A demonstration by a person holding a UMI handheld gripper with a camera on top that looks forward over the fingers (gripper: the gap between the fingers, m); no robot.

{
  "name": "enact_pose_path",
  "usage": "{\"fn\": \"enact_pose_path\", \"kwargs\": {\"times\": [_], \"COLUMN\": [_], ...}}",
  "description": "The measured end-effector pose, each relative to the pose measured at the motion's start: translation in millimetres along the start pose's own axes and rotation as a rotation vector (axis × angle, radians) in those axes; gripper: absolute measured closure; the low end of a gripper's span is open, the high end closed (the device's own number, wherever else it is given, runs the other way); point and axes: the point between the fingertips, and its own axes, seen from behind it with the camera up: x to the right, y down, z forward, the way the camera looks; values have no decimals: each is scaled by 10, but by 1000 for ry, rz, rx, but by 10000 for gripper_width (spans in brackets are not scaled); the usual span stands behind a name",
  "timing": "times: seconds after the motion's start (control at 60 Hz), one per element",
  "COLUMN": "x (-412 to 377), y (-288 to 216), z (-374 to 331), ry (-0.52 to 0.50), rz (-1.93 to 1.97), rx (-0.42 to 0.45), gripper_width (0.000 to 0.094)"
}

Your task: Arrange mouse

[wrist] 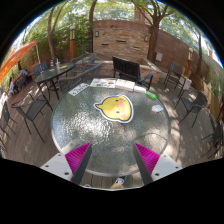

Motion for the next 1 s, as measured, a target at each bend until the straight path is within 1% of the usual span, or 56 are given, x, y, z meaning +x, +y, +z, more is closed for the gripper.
{"fn": "enact_pose_path", "kwargs": {"times": [0.083,0.1,0.183,0.25,0.383,0.467,0.583,0.7,0.783,0.867,1.0], "x": [563,609,1135,1521,2054,2325,2542,2662,2734,2816,2851], "y": [85,38,-64,-218,-539,-636,-746,-837,-912,-1042,-1242], "z": [404,353,801,1126,1827,2285,2811,3186,3368,3497,3657], "ry": [44,55,88,104,93,85,79,67,66,76,64], "rz": [11,13,21,19,53,82,116,160,184,197,200], "rx": [13,14,61,94,134,112,99,76,64,79,90], "gripper_width": [76,73,66,78,73,75,69,68,68,79,86]}}
